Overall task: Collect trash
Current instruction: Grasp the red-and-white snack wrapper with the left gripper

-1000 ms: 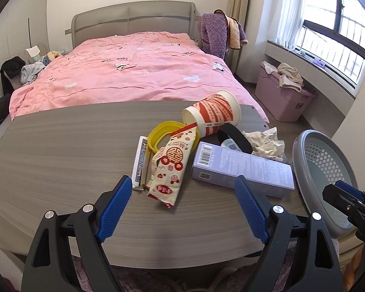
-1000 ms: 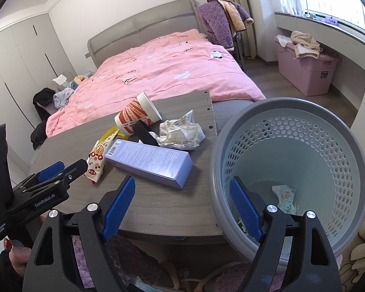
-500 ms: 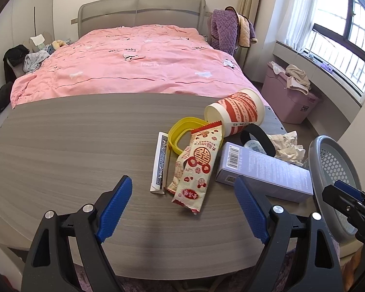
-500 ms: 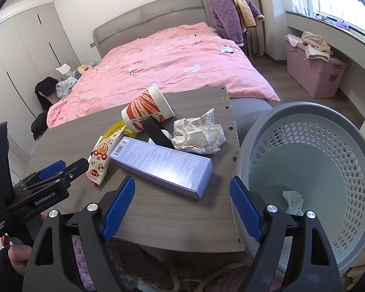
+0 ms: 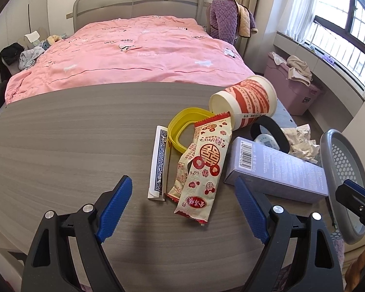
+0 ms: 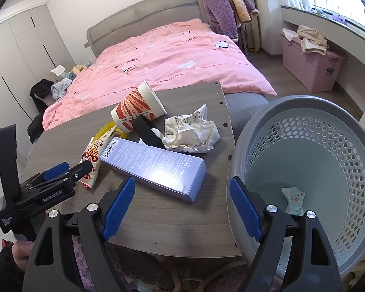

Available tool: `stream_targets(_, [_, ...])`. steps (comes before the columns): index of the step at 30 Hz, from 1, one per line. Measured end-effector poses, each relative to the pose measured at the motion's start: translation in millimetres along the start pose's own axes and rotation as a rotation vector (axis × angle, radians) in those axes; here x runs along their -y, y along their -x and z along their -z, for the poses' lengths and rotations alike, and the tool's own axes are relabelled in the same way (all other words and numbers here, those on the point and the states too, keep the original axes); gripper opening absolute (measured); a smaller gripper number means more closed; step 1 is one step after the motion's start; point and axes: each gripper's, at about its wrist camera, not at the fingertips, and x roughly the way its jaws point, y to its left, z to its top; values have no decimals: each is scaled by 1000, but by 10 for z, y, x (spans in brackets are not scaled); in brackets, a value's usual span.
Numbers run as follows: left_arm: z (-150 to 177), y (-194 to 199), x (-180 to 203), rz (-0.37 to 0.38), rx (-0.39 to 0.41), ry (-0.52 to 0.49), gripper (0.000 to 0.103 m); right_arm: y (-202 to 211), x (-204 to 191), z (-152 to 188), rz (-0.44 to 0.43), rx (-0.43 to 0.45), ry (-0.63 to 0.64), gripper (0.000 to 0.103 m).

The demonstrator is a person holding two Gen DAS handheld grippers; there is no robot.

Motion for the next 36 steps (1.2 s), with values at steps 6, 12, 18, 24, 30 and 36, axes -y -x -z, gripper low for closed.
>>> stream_targets(6, [8, -90, 72, -29, -1, -37, 82, -45, 31, 14, -4, -15, -10, 78])
stream_targets(12, [1, -136, 136, -33, -16, -63, 64, -50, 37, 22, -6, -15, -12, 78])
stream_targets(18, [-3, -95, 159, -29, -4, -76, 44, -43, 37, 17, -5, -12, -12, 78])
stream_targets(24, [3, -27, 125, -9, -2, -61, 33, -19, 10, 10, -6, -3, -5, 78])
stream_targets(30, [-4, 173, 62, 8, 33, -44, 30, -29, -29, 1, 0, 0, 8, 78])
stream_targets(36, [-31, 334, -14, 28, 63, -25, 30, -103, -71, -101, 9, 5, 21, 78])
